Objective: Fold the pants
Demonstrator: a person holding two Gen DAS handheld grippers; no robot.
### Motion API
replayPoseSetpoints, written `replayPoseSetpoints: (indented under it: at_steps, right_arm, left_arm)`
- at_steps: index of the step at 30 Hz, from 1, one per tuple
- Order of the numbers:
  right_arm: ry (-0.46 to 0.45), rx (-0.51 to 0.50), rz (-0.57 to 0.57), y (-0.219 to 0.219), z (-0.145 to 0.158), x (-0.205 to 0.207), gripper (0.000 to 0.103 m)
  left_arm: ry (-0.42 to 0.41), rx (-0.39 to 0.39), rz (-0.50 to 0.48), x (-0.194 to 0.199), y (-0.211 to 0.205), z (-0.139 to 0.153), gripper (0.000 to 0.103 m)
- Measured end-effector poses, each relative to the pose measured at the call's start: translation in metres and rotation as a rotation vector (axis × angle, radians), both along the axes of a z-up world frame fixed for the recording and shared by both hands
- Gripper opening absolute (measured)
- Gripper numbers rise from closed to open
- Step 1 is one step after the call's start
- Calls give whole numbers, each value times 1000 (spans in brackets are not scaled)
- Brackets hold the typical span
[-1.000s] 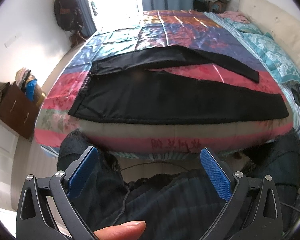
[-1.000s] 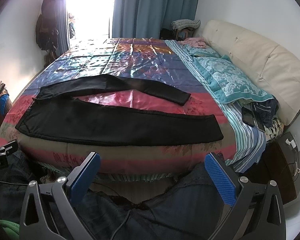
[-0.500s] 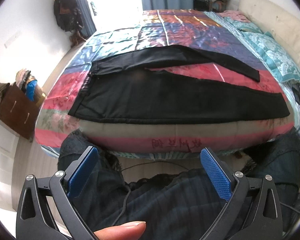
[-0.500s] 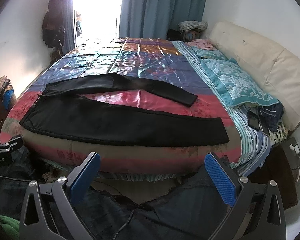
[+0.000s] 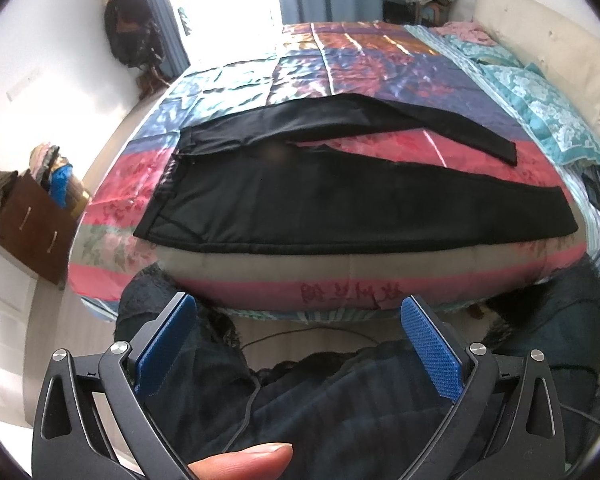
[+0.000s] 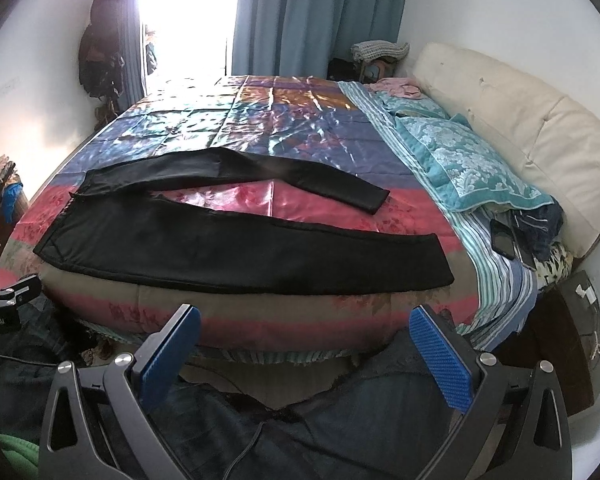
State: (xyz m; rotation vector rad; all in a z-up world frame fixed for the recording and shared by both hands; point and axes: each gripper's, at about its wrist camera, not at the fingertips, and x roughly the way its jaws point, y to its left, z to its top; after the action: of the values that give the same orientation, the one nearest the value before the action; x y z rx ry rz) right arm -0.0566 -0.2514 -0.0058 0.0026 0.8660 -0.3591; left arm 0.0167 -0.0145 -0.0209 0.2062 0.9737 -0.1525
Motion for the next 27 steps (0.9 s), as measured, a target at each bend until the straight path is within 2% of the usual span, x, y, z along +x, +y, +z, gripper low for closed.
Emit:
replayPoseSetpoints:
  at_steps: [14, 27]
  right_arm:
    - [25, 16, -55, -8, -2, -7, 103]
    - [31, 9, -54, -5, -3, -11, 103]
  left_arm:
    - [-19, -36, -6, -7, 2, 7, 103]
    - [-23, -22, -2, -12, 2, 9, 102]
